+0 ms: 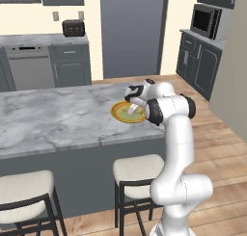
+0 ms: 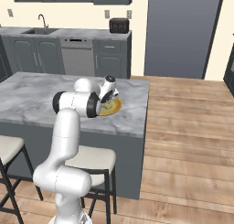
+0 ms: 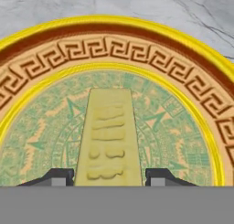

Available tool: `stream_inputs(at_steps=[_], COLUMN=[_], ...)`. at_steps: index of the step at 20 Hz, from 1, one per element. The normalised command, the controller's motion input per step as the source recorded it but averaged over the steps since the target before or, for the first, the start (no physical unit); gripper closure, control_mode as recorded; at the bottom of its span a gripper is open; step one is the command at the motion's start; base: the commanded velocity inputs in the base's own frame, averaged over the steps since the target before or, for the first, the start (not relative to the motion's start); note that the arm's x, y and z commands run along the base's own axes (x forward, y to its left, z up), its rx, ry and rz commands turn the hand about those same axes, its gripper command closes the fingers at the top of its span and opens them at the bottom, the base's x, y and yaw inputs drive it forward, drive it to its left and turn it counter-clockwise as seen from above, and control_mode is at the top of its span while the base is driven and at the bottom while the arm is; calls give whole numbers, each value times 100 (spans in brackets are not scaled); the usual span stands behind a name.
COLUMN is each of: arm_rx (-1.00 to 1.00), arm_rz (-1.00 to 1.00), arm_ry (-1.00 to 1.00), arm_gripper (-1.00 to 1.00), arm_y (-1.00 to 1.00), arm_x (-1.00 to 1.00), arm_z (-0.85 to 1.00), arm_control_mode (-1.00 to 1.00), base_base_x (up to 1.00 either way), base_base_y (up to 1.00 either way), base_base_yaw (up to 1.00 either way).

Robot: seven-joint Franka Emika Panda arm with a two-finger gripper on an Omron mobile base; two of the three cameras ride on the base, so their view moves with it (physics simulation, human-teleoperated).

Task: Retrieve the butter from the fridge and place it on a plate on the dining table. Then retrieve the butter knife by the fridge and place it near the plate.

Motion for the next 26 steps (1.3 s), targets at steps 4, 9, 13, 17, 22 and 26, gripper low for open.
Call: stream_inputs(at_steps=[4,9,13,17,22,26], arm_rx=[0,2,8,6,0,-2], arm_rz=[0,0,0,0,0,0], arm_ry=[-4,-1,0,1,1,7], arm_gripper=[100,100,100,-100,-100,-100], arm_y=[0,0,0,0,0,2], arm_x=[29,20,2,0,0,0], arm_z=[-19,-23,-21,-10,0,7], arm_control_mode=[-100,-100,-100,-100,-100,-100], base_base_x=[0,0,0,0,0,0], base_base_y=[0,0,0,0,0,0], base_base_yaw=[0,0,0,0,0,0])
